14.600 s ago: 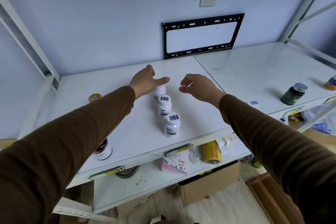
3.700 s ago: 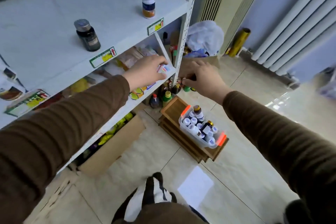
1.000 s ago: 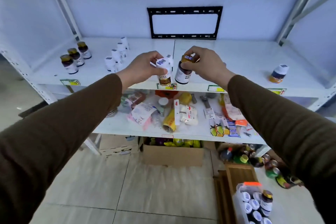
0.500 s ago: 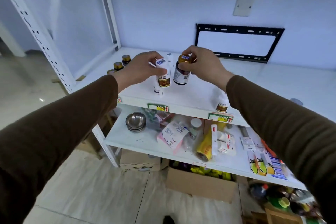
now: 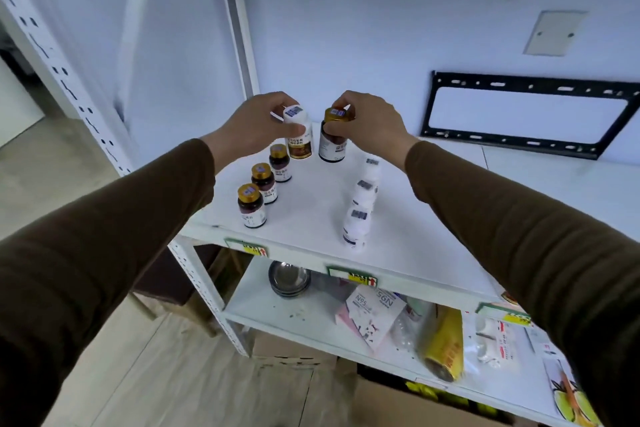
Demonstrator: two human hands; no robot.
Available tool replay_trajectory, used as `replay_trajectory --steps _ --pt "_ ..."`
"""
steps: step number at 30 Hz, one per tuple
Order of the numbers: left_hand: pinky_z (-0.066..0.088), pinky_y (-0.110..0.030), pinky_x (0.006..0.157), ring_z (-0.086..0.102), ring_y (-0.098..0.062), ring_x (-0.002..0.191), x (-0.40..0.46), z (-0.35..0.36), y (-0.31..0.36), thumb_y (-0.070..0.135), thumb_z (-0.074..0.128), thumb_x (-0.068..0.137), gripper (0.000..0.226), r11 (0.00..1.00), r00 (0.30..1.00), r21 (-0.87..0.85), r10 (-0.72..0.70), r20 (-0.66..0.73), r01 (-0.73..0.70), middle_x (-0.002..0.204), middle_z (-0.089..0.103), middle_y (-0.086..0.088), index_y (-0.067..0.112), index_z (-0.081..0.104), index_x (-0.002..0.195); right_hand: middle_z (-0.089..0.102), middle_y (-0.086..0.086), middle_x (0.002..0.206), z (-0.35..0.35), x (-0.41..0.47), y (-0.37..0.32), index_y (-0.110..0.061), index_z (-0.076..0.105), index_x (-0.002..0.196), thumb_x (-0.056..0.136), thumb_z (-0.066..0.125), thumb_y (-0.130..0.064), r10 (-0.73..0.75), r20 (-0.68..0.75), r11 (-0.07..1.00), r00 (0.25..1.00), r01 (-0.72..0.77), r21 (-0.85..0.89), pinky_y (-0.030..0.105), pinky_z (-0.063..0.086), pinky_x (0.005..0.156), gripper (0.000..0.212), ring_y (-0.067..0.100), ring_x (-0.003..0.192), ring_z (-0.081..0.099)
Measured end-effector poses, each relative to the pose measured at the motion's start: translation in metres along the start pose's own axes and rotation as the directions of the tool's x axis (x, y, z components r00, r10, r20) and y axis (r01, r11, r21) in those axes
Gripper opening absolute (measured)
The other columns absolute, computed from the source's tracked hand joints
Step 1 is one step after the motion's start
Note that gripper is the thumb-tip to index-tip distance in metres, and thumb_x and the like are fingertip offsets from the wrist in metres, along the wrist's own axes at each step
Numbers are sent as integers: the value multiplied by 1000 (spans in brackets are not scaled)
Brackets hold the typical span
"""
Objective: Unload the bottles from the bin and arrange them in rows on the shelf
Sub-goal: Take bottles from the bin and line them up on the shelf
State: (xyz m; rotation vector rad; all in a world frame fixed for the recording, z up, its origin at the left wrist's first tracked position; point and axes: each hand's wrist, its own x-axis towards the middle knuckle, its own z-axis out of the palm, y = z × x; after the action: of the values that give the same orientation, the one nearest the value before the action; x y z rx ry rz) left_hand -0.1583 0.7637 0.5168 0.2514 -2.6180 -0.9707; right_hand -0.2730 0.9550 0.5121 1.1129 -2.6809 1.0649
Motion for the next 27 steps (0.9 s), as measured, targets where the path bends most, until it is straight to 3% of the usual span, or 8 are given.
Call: replay_trajectory --steps 3,8,16,22,27 --pt "49 -30 80 65 -17 93 29 -15 -28 28 78 82 28 1000 1000 16 27 -6 -27 105 69 4 23 65 106 63 -10 96 26 33 -3 -33 63 105 77 68 -47 42 -14 999 999 -43 -34 28 38 67 32 16 87 57" --pt "43 -21 63 59 -5 72 73 -37 -75 27 76 83 28 998 998 28 56 13 -57 101 68 4 23 63 107 62 -9 92 78 80 -4 -30 63 103 76 68 -43 148 -23 986 989 -149 -70 27 39 62 31 17 85 58" --pt "47 -30 77 61 -17 95 117 -32 -129 30 75 83 34 998 998 33 44 45 -46 107 65 4 21 60 113 62 -2 97 145 132 8 -22 63 104 76 69 -37 286 22 952 958 -282 -118 28 44 67 32 21 86 58" --pt "39 -21 64 57 -14 97 137 -20 -147 32 74 85 40 998 998 55 38 58 -41 115 64 2 21 58 120 67 5 101 171 155 15 -14 64 105 76 71 -34 310 116 942 944 -289 -169 32 49 74 36 24 88 61" --pt "40 -21 65 56 -14 96 147 -16 -156 34 74 86 41 996 997 75 35 66 -40 120 65 0 21 57 121 66 3 104 182 159 19 -16 62 106 74 76 -37 310 175 942 934 -277 -190 32 47 76 41 22 93 59"
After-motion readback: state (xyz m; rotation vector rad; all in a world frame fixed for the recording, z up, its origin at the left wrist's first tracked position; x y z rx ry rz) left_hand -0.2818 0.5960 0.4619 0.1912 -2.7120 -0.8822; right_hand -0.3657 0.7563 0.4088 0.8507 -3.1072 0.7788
